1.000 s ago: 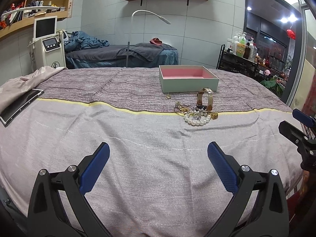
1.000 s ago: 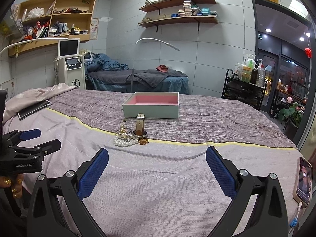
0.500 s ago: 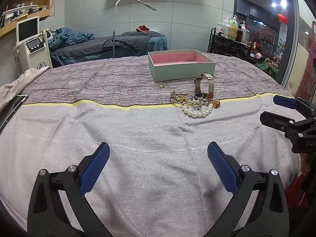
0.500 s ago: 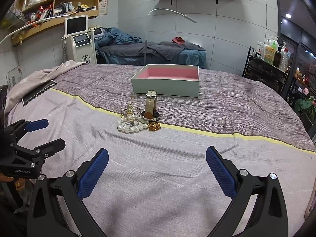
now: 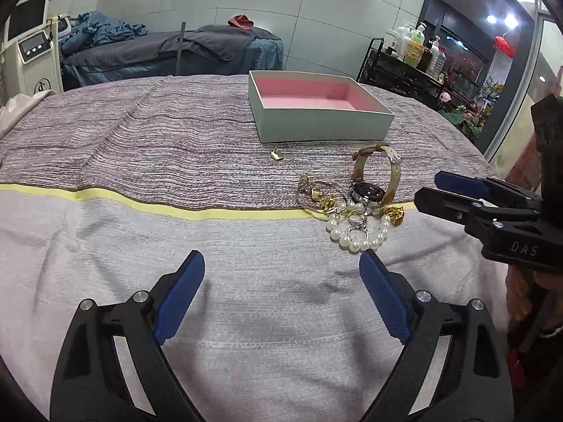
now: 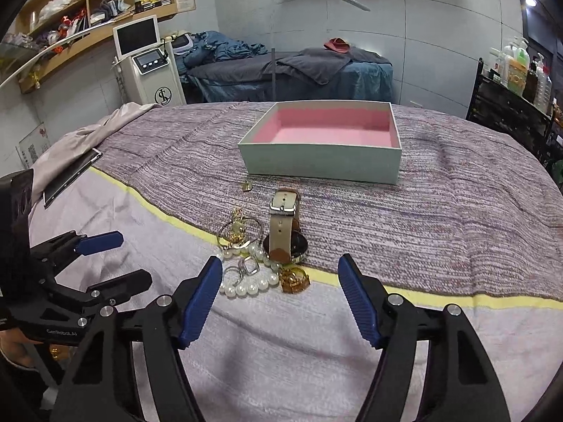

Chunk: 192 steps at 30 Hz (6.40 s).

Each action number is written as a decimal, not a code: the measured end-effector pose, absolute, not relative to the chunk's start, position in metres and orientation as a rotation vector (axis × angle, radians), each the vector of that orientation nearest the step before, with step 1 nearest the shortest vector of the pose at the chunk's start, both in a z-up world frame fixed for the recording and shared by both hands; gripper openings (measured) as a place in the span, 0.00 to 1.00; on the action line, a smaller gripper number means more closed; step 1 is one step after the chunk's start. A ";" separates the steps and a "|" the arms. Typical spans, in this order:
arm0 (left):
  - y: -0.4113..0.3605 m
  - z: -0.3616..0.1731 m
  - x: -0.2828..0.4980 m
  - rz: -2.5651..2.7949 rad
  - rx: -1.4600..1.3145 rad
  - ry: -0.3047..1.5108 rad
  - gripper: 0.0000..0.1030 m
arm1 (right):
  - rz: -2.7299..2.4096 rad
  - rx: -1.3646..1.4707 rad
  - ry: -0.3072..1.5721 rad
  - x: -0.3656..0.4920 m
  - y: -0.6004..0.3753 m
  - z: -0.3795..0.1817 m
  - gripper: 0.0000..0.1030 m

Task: Organize jewelry
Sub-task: 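Move both tools down toward the jewelry pile, then grasp the beige-strap watch with the right tool while the left tool grasps the silver bangle, then carry watch and bangle into the pink-lined box and open both tools, then withdraw both tools from the box back to the jewelry pile, then grasp the gold ring with the right tool while the left tool approaches the pearl bracelet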

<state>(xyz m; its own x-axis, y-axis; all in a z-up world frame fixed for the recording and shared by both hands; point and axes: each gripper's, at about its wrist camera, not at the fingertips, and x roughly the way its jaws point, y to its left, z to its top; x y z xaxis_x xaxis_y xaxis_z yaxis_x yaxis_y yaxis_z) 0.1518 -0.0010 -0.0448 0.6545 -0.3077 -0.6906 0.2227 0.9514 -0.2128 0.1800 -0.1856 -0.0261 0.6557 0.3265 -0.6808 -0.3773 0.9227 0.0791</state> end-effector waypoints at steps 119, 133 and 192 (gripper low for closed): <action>-0.095 -0.002 0.383 -0.348 0.257 0.848 0.92 | 0.349 0.081 0.785 0.382 -0.225 0.009 0.65; -0.046 0.001 0.276 -0.326 0.096 0.728 0.94 | 0.336 -0.009 0.737 0.303 -0.217 0.010 0.84; -0.063 -0.072 0.175 -0.404 0.074 0.872 0.79 | 0.472 -0.271 0.898 0.200 -0.179 -0.065 0.22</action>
